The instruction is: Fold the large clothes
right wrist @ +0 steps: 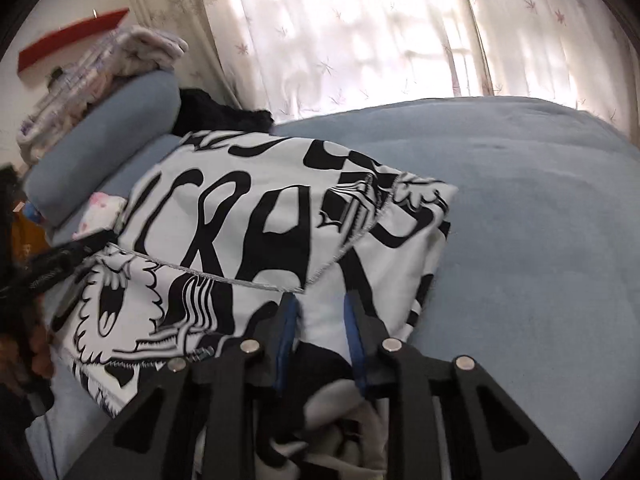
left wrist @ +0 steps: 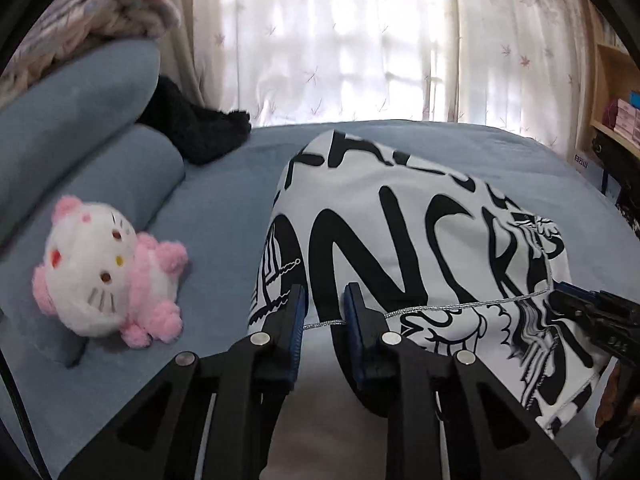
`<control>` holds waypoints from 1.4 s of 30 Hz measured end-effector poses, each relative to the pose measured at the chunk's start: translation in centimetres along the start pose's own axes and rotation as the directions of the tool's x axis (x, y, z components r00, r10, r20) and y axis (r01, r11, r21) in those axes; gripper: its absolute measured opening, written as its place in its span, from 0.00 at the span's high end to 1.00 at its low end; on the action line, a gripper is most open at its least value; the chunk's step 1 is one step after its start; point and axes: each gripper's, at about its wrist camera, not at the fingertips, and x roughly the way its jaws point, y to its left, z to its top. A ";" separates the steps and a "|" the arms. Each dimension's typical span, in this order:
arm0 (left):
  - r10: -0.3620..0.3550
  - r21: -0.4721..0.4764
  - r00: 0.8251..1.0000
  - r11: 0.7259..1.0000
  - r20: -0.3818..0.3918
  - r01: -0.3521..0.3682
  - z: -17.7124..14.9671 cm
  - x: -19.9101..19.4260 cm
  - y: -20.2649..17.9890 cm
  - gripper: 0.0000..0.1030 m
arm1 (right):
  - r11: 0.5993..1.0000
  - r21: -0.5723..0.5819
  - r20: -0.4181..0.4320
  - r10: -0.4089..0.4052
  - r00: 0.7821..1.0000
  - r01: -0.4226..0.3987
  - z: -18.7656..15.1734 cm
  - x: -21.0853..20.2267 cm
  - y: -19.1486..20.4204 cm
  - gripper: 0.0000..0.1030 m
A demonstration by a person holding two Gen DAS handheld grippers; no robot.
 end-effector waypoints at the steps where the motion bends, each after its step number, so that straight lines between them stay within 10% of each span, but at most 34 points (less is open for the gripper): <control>1: 0.006 -0.005 1.000 1.000 0.004 -0.006 -0.2 0.2 0.0 0.81 | 1.000 0.005 0.002 0.005 1.000 -0.005 -0.1 -0.2 -0.3 0.77; 6: 0.056 -0.045 0.998 0.997 0.030 -0.055 -0.3 -0.3 -0.2 0.76 | 1.000 0.029 -0.016 -0.012 1.000 0.012 0.2 -0.8 -0.3 0.75; 10: 0.111 -0.175 0.993 0.979 0.035 -0.103 -0.4 -1.9 0.7 0.27 | 0.999 0.026 -0.038 -0.029 0.999 0.030 0.4 -3.0 0.5 0.75; 26: -0.072 -0.304 0.997 0.951 -0.039 0.057 -6.0 -14.1 -8.0 0.24 | 0.997 0.049 -0.019 -0.057 0.998 0.058 -2.7 -18.3 1.5 0.75; 42: -0.115 -0.259 0.983 0.963 -0.143 0.075 -17.1 -27.3 -19.5 0.23 | 0.989 0.032 -0.083 -0.144 0.986 0.148 -13.8 -34.9 -0.7 0.74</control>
